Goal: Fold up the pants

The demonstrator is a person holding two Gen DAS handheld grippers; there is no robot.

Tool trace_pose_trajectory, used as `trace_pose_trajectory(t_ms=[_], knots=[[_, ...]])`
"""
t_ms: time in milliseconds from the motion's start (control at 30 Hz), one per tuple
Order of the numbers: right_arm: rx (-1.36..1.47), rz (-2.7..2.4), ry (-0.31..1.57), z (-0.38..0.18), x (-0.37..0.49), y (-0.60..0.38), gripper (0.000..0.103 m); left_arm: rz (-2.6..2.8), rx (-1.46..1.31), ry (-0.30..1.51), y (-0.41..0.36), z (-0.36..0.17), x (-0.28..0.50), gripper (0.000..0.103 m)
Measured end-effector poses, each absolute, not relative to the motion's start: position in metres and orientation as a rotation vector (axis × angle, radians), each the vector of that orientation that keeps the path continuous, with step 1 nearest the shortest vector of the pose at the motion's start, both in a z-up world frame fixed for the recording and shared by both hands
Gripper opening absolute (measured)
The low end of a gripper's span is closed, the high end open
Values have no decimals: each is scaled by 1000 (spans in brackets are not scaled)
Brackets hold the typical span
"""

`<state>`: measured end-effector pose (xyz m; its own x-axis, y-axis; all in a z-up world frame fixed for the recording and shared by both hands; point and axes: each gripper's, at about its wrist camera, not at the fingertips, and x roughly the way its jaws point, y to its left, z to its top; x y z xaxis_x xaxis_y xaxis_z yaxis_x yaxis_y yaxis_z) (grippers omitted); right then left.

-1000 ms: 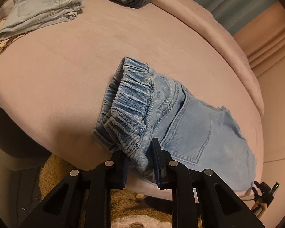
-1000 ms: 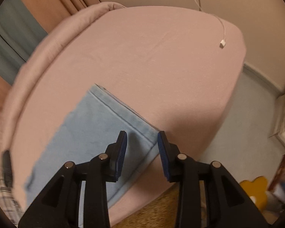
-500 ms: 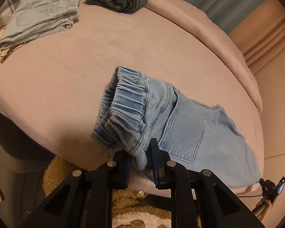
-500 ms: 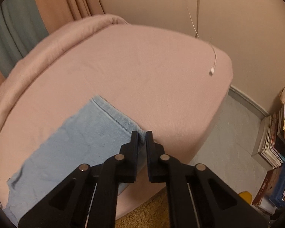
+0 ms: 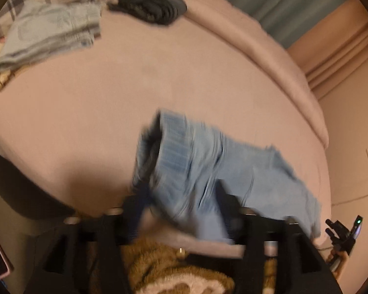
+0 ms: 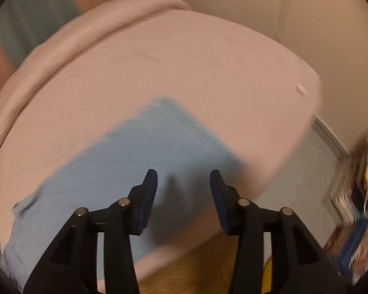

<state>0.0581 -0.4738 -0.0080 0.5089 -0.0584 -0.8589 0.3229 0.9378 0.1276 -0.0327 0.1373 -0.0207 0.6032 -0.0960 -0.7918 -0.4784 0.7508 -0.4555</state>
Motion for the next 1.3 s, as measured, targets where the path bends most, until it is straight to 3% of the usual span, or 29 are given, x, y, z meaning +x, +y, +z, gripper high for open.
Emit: trace_pose_trajectory(t_ms=[33, 133, 333, 433, 633, 667, 700, 733, 900, 967, 1033, 1300], knots=[[254, -178, 1004, 1, 63, -454, 48, 261, -703, 880, 142, -18, -31, 76], [202, 45, 986, 18, 85, -385, 61, 235, -686, 849, 153, -21, -14, 79], [54, 506, 1080, 11, 122, -213, 59, 231, -643, 937, 160, -53, 19, 79], [-37, 620, 1150, -12, 129, -145, 59, 188, -694, 934, 157, -68, 19, 62], [-255, 593, 1215, -65, 137, -84, 60, 197, -649, 908, 148, -65, 11, 59], [-261, 600, 1194, -68, 137, -82, 58, 200, -632, 908, 146, -64, 11, 58], [-253, 611, 1167, -67, 136, -82, 40, 202, -622, 909, 145, -63, 13, 57], [-247, 612, 1160, -66, 135, -82, 14, 204, -610, 910, 145, -61, 14, 56], [-168, 599, 1090, -34, 128, -97, 10, 214, -565, 893, 140, -50, 11, 41], [-126, 604, 1034, -14, 125, -109, 9, 268, -522, 872, 142, -41, 7, 27], [-138, 613, 967, 0, 119, -107, 1, 264, -524, 878, 146, -43, 8, 27], [-174, 578, 999, -5, 125, -104, 5, 250, -653, 883, 152, -29, -1, 27]])
